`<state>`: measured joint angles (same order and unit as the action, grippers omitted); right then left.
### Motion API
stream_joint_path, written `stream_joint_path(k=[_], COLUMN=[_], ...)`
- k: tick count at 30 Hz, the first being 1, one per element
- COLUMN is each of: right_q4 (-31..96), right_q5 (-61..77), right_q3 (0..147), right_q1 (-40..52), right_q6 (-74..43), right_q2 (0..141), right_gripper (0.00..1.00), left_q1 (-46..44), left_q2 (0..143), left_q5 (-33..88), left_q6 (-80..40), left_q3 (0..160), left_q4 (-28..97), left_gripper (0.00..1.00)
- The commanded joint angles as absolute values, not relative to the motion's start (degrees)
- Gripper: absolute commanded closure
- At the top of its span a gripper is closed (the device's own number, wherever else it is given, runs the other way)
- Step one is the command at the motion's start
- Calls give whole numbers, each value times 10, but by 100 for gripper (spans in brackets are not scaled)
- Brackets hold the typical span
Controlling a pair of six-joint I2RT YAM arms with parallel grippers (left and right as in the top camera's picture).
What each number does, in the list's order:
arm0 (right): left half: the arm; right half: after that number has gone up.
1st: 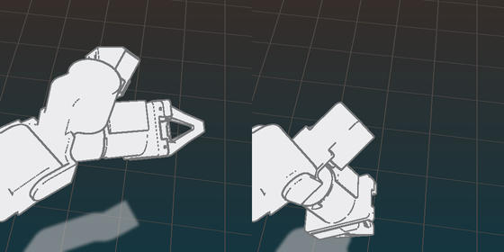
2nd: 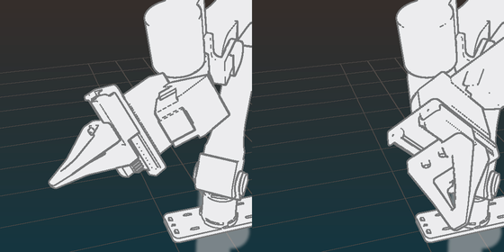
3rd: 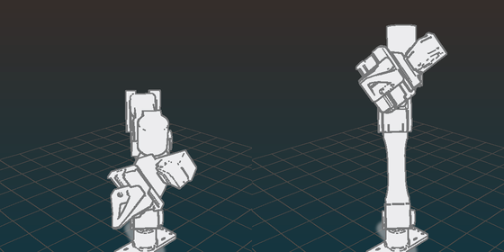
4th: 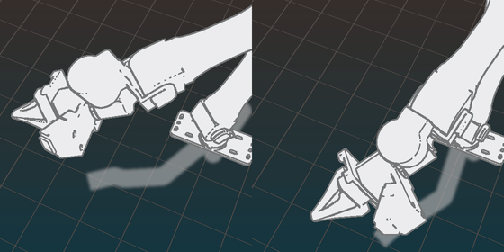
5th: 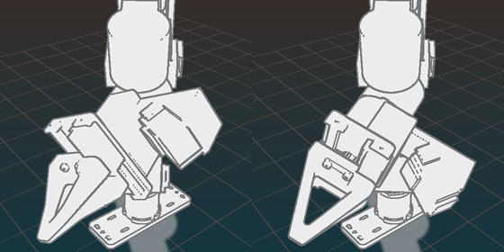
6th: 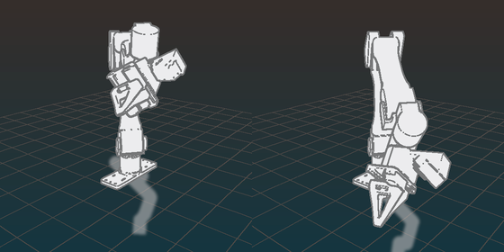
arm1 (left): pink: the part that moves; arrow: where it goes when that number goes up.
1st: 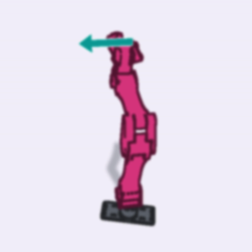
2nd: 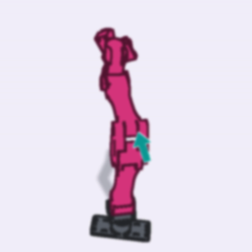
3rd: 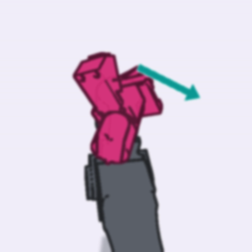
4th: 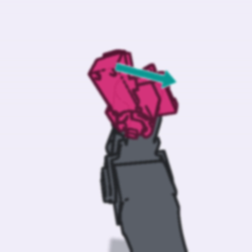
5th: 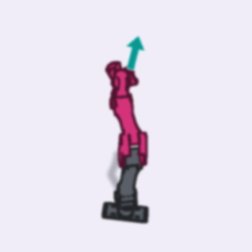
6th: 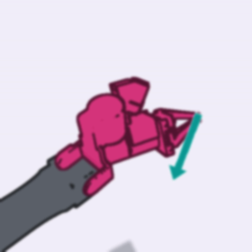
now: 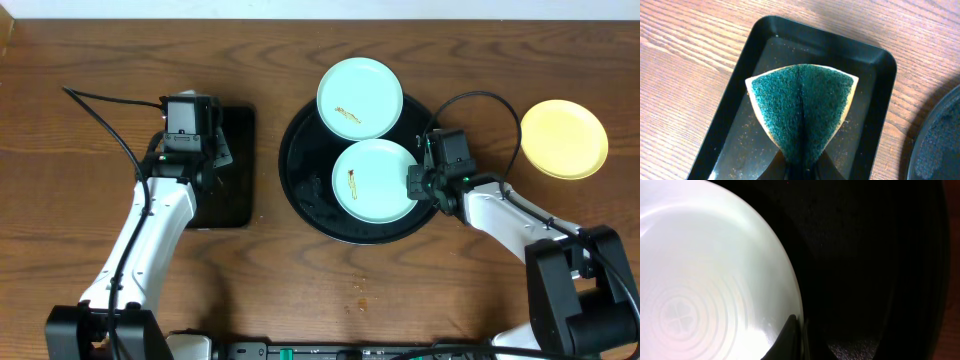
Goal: Clean dirty plates on tray and stack at the side
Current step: 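Lift sponge from tray and carry it to the green plate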
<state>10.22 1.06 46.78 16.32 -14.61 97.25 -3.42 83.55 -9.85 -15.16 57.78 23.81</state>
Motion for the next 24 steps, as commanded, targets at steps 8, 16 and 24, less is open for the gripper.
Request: stream_joint_path(k=[8,16,24], right_q4=[101,100,100], right_q5=[2,2,2], right_q3=[463,463,463], right_q1=[176,177,177], right_q6=[-145,-145,-145], right_q2=[982,982,982], right_gripper=[99,99,99], left_q1=[-31,-34,-91], left_q2=[827,826,828], left_q5=[-141,80,221], left_q6=[-134,-115,-115], left_q3=[581,581,581], left_q4=[227,199,199], left_gripper=[93,93,93])
